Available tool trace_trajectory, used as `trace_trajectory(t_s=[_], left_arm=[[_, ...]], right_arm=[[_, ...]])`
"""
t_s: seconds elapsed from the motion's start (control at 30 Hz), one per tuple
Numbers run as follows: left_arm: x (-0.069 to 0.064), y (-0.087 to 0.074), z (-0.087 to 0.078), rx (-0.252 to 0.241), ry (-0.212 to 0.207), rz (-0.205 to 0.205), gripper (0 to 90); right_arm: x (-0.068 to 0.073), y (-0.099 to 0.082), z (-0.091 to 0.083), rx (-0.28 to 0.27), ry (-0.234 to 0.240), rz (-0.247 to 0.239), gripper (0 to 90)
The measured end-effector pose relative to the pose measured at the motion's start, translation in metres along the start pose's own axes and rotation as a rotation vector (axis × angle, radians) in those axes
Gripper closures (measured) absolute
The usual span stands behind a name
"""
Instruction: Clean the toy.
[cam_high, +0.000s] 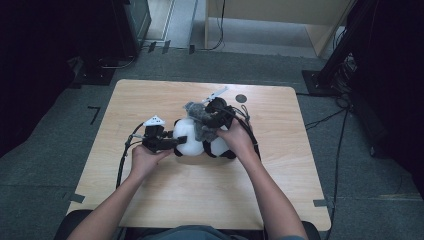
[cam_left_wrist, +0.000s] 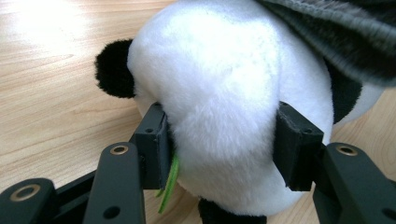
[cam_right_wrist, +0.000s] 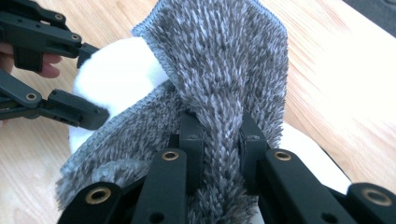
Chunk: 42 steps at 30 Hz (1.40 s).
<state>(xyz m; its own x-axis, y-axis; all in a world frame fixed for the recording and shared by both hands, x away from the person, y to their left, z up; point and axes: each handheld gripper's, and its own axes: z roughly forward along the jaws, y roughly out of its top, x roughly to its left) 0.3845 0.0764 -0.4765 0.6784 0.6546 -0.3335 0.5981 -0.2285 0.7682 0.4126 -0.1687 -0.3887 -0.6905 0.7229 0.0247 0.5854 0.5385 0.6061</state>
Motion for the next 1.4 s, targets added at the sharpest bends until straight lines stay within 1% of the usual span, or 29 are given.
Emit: trace_trajectory(t_s=[0.13, 0.2, 0.3, 0.43, 0.63, 0.67, 0.7, 0.77, 0.87, 0.9, 0.97, 1.1, 1.17, 1.23, 1.3, 1.4], left_arm=[[0.0, 0.001, 0.0, 0.004, 0.0, -0.004, 45.8], [0.0, 0.001, 0.0, 0.006, 0.001, -0.006, 46.1], [0.0, 0.001, 0.0, 0.004, 0.0, -0.005, 46.1], [0.0, 0.001, 0.0, 0.002, -0.005, -0.008, 46.1], [0.0, 0.001, 0.0, 0.003, -0.005, -0.01, 46.0], [0.0, 0.001, 0.0, 0.001, -0.005, -0.012, 46.0], [0.0, 0.001, 0.0, 0.0, -0.006, -0.013, 46.0], [0.0, 0.001, 0.0, -0.001, -0.006, -0.016, 46.0], [0.0, 0.001, 0.0, 0.003, -0.005, -0.011, 45.9], [0.0, 0.001, 0.0, 0.002, -0.006, -0.013, 45.9], [0.0, 0.001, 0.0, 0.001, -0.007, -0.016, 45.9], [0.001, 0.001, 0.0, 0.001, -0.007, -0.014, 45.7], [0.001, 0.001, 0.0, 0.002, -0.006, -0.015, 45.4], [0.001, 0.001, 0.0, 0.003, -0.006, -0.014, 45.3], [0.001, 0.001, 0.001, 0.003, -0.006, -0.016, 45.1], [0.002, 0.0, 0.001, 0.005, -0.007, -0.019, 44.3]], right_arm=[[-0.009, -0.005, -0.009, -0.007, 0.004, 0.023, 78.3], [-0.013, -0.008, -0.013, -0.013, -0.012, 0.03, 78.3], [-0.02, -0.013, -0.02, -0.024, -0.019, 0.048, 78.3], [-0.032, -0.024, -0.03, -0.049, -0.03, 0.091, 78.2], [-0.043, -0.039, -0.041, -0.065, -0.067, 0.116, 78.2], [-0.045, -0.041, -0.041, -0.069, -0.068, 0.125, 78.2], [-0.048, -0.046, -0.043, -0.077, -0.069, 0.146, 78.2], [-0.053, -0.054, -0.044, -0.087, -0.065, 0.173, 78.2], [-0.057, -0.065, -0.046, -0.091, -0.096, 0.192, 78.2], [-0.057, -0.067, -0.046, -0.094, -0.103, 0.191, 78.2], [-0.058, -0.075, -0.046, -0.097, -0.11, 0.209, 78.3], [-0.065, -0.09, -0.04, -0.13, -0.082, 0.266, 78.4], [-0.067, -0.095, -0.037, -0.139, -0.077, 0.289, 78.5], [-0.068, -0.1, -0.036, -0.151, -0.069, 0.305, 78.5], [-0.069, -0.105, -0.034, -0.152, -0.06, 0.32, 78.5], [-0.071, -0.112, -0.03, -0.154, -0.053, 0.327, 77.4]])
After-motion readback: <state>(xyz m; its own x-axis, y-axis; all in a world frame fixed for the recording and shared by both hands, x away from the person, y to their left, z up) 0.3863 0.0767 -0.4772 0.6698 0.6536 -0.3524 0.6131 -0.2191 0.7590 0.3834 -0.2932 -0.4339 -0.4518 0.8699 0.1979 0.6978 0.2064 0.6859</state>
